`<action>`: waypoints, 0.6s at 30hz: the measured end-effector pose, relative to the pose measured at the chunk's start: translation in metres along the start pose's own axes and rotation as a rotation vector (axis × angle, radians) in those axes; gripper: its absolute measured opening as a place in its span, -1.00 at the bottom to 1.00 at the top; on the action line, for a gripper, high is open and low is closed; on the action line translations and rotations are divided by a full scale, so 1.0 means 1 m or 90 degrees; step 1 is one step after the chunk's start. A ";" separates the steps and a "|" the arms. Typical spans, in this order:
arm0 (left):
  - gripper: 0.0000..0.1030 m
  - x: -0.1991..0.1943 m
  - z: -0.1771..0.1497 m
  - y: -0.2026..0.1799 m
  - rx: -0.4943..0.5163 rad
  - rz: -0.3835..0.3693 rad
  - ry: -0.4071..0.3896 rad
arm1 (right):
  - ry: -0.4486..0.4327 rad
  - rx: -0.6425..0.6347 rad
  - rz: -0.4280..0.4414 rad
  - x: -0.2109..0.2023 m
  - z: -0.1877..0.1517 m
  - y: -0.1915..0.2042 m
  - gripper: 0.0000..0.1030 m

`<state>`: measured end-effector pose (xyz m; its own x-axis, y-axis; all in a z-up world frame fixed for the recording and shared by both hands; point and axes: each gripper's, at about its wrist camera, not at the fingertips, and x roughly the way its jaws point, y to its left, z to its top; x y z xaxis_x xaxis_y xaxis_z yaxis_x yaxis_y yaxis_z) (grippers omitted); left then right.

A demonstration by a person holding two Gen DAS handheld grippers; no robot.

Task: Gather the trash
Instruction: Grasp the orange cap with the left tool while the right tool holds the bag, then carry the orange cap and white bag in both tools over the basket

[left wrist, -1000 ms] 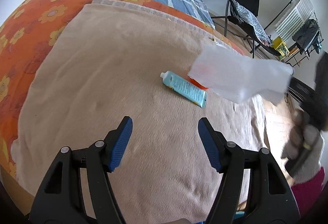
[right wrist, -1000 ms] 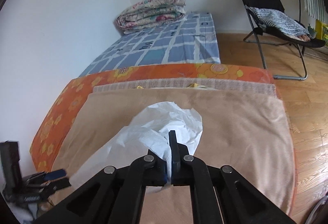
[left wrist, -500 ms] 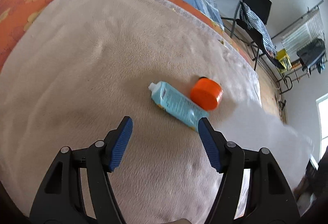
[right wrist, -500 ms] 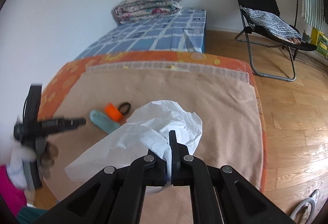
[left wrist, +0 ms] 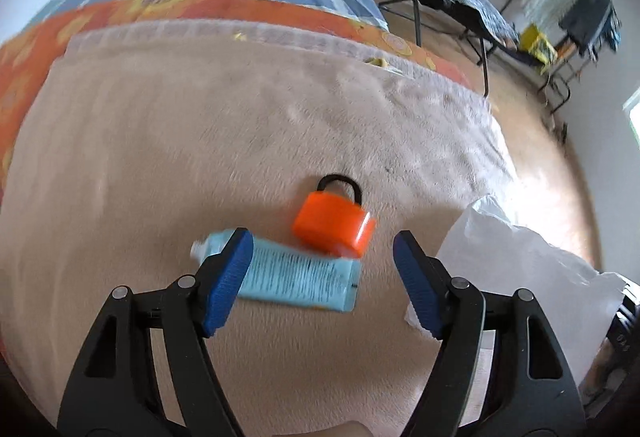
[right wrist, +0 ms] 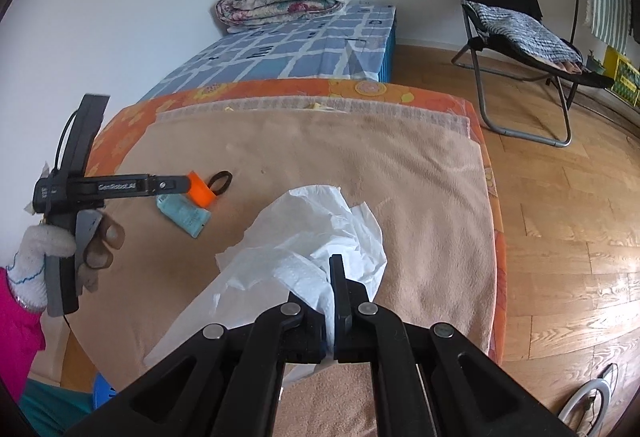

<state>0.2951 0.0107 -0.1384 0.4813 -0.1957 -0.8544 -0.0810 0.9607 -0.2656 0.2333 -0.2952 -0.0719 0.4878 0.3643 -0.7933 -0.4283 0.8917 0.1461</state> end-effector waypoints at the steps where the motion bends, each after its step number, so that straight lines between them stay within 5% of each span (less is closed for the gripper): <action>1: 0.45 0.001 0.003 -0.004 0.016 0.007 0.001 | 0.002 0.000 0.000 0.001 -0.001 0.000 -1.00; 5: 0.45 0.013 0.006 -0.022 0.085 0.040 0.023 | 0.011 0.002 0.004 0.006 -0.003 0.000 -1.00; 11: 0.44 0.030 0.010 -0.026 0.090 0.049 0.044 | 0.010 0.002 0.008 0.007 -0.002 0.002 -1.00; 12: 0.40 0.031 0.010 -0.026 0.090 0.047 0.044 | 0.010 0.001 0.007 0.006 -0.003 0.002 -1.00; 14: 0.00 0.033 0.009 -0.026 0.091 0.043 0.050 | 0.009 0.000 0.008 0.006 -0.003 0.004 -1.00; 18: 0.00 0.031 0.009 -0.023 0.079 0.028 0.046 | 0.005 -0.001 0.008 0.004 -0.004 0.006 -1.00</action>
<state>0.3193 -0.0161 -0.1545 0.4151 -0.1626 -0.8951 0.0106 0.9847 -0.1739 0.2297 -0.2898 -0.0763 0.4766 0.3728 -0.7961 -0.4350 0.8870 0.1549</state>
